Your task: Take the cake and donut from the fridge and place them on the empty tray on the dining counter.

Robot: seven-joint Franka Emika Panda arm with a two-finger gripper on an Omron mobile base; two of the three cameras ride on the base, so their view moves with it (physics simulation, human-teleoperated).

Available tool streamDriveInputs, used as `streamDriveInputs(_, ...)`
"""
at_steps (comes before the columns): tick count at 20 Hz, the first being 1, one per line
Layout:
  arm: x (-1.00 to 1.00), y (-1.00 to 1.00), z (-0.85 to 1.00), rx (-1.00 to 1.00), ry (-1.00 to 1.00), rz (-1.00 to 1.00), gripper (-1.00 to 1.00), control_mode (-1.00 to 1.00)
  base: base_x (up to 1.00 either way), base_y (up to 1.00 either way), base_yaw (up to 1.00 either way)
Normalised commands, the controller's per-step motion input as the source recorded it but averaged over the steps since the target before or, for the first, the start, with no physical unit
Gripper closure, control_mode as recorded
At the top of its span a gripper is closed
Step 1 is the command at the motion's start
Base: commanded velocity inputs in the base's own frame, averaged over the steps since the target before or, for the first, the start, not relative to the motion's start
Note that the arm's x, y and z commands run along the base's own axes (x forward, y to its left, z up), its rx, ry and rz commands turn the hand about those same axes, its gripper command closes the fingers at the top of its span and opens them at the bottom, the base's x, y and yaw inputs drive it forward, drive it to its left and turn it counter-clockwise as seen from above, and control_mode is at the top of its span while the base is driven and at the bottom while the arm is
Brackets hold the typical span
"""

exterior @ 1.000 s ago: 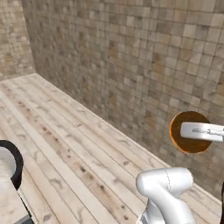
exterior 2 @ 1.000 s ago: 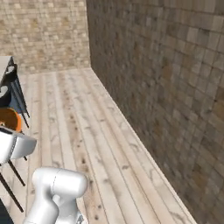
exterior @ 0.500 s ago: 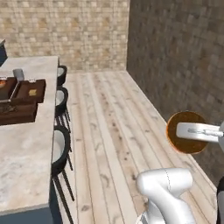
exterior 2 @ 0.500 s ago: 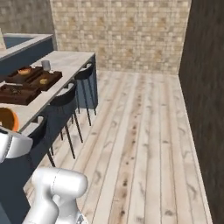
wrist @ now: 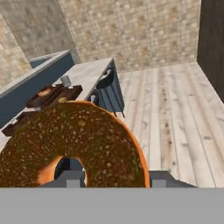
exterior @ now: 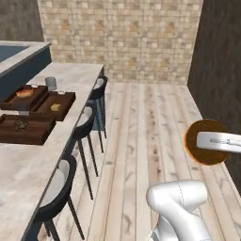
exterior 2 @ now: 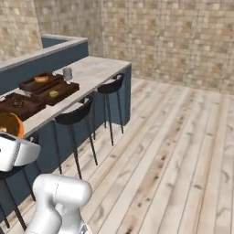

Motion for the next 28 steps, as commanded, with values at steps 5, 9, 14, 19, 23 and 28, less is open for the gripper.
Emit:
streamDriveInputs(5, 0.0, 0.0, 0.0, 0.0, 0.0, 0.0, 1.0, 1.0, 1.0, -0.49, 0.5)
streamDriveInputs(9, 0.0, 0.0, 0.0, 0.0, 0.0, 0.0, 1.0, 1.0, 1.0, -0.78, 0.4)
streamDriveInputs(14, 0.0, 0.0, 0.0, 0.0, 0.0, 0.0, 1.0, 1.0, 1.0, -0.95, 0.34)
streamDriveInputs(19, 0.0, 0.0, 0.0, 0.0, 0.0, 0.0, 1.0, 1.0, 1.0, -0.88, 0.39)
streamDriveInputs(23, 0.0, 0.0, 0.0, 0.0, 0.0, 0.0, 1.0, 1.0, 1.0, -0.49, 0.57)
streamDriveInputs(28, 0.0, 0.0, 0.0, 0.0, 0.0, 0.0, 1.0, 1.0, 1.0, -0.22, 0.72)
